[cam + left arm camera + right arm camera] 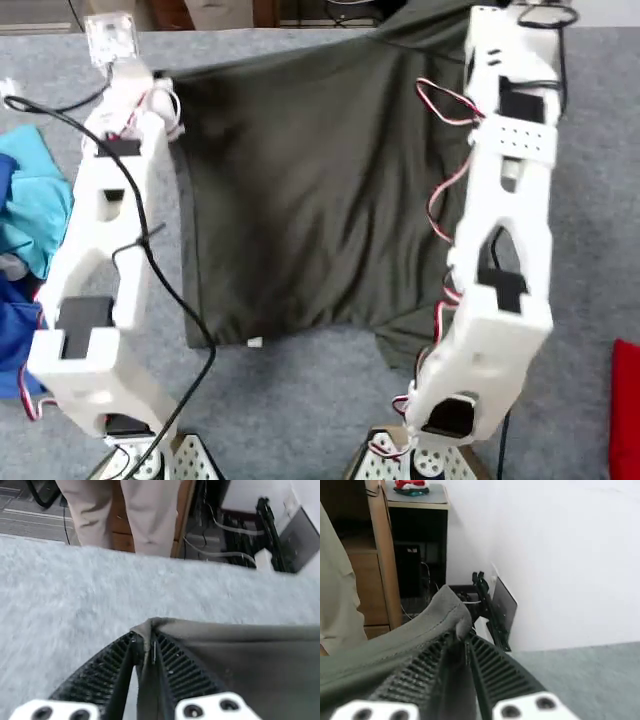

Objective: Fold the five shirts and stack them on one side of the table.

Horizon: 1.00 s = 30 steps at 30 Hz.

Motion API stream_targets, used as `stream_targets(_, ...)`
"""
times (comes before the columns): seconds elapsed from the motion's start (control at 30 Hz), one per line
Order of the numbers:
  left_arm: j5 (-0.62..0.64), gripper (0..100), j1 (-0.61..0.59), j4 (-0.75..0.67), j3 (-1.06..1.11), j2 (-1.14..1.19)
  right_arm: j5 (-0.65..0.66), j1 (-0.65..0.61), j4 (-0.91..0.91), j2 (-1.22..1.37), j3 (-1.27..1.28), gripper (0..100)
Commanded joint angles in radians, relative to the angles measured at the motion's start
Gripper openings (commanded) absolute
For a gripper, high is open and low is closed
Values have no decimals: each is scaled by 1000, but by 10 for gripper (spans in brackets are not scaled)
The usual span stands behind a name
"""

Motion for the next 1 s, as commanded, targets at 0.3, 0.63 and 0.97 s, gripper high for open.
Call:
stream_targets(0.3,84,20,-81,-17,-242,36,9,-22,-3,312,-591,5)
stream_targets(0.63,80,20,-74,190,-235,35,11,-16,414,337,-765,5)
stream_targets(0.97,78,20,-75,514,-235,33,46,18,847,337,-1000,5)
